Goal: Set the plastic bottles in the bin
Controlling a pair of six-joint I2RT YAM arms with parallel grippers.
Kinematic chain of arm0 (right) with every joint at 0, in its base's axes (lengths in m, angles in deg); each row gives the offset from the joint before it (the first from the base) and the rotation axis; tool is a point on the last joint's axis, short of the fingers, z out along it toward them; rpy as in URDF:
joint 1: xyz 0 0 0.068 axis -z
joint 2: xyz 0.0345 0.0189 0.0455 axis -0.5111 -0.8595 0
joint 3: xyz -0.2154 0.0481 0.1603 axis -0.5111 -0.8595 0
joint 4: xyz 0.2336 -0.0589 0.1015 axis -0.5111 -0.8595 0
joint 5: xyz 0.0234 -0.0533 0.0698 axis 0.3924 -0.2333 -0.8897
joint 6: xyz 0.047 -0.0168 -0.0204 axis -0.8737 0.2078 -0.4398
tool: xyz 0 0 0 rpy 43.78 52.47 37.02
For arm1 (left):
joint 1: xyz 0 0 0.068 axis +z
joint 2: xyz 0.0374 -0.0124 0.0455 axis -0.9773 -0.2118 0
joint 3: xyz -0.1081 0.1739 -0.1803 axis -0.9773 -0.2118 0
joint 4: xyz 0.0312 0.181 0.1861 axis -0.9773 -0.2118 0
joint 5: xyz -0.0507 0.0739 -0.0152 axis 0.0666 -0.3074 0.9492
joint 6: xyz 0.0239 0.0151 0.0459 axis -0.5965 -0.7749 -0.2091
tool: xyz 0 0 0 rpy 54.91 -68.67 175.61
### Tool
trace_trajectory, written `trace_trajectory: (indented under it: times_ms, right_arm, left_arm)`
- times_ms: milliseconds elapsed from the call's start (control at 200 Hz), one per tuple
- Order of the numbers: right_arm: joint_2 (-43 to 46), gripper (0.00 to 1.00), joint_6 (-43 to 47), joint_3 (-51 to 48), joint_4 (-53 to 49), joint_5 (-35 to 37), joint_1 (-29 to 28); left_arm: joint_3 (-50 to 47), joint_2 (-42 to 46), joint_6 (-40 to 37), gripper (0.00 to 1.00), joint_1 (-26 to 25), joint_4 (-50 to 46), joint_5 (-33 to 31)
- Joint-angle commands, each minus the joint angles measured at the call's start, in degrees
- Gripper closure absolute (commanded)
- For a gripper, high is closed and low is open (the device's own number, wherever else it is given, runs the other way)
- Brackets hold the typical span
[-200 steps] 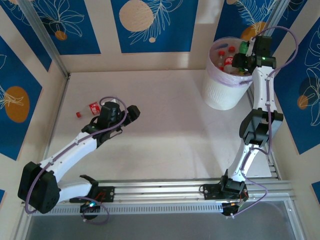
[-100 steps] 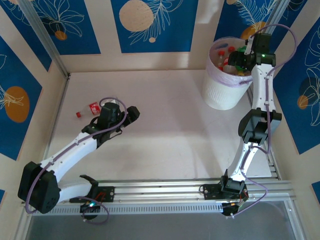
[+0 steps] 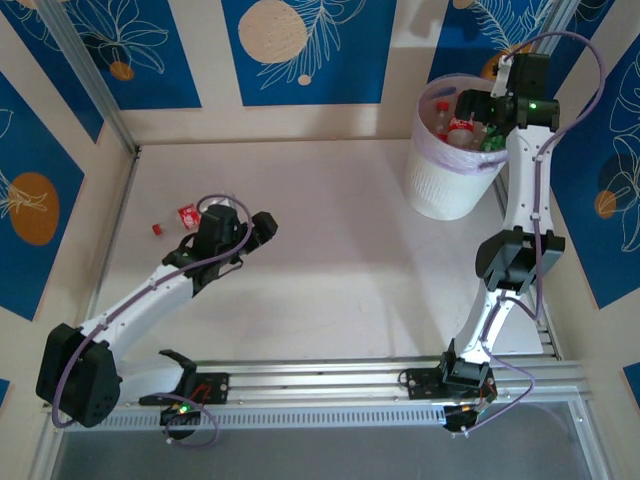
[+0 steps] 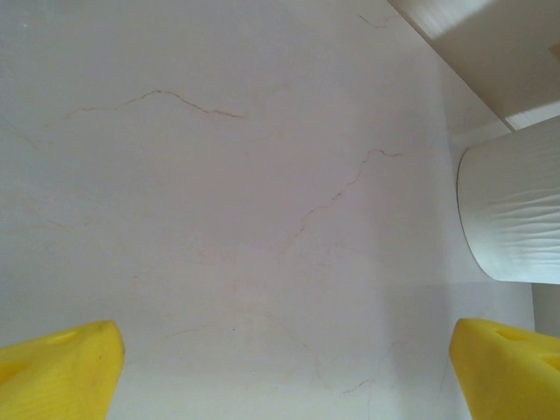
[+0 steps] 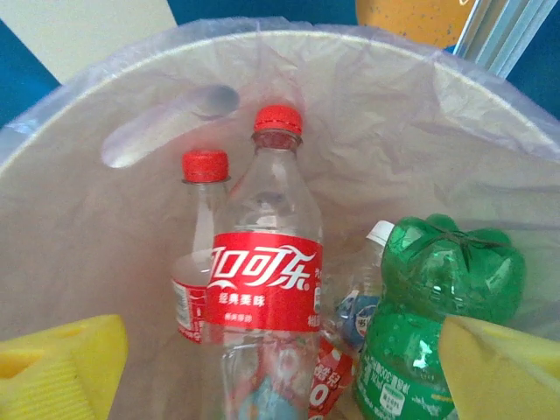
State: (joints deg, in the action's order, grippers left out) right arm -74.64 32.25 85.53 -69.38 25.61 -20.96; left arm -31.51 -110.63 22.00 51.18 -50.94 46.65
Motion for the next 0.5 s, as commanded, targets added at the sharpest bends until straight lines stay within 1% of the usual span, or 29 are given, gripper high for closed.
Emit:
trace_trajectory:
  times_ms: [0, 95, 215, 415, 495]
  right_arm:
    - [5.05, 0.08, 0.98, 0.51, -0.09, -1.14, -1.13]
    - [7.34, 0.08, 0.95, -1.04, 0.18, -1.71, -2.15]
    - [11.58, 0.08, 0.88, -6.12, 2.1, -3.05, -3.79]
    - [19.68, 0.08, 0.17, -16.46, 5.12, -4.94, -6.97]
    - [22.24, 0.08, 0.11, -19.45, 4.92, -5.13, -8.54]
  left_arm:
    - [-0.69, 0.8, -0.35, 0.05, 1.09, -0.39, -1.03]
    - [-0.62, 0.71, -0.68, 0.04, 1.69, -0.93, -1.44]
    - [0.4, 0.71, -1.17, 0.04, 3.05, -3.11, -2.81]
    - [3.94, 0.06, -0.45, 0.03, 6.21, -11.33, -7.85]
    - [5.05, -0.06, -3.43, 0.03, 8.1, -11.84, -7.56]
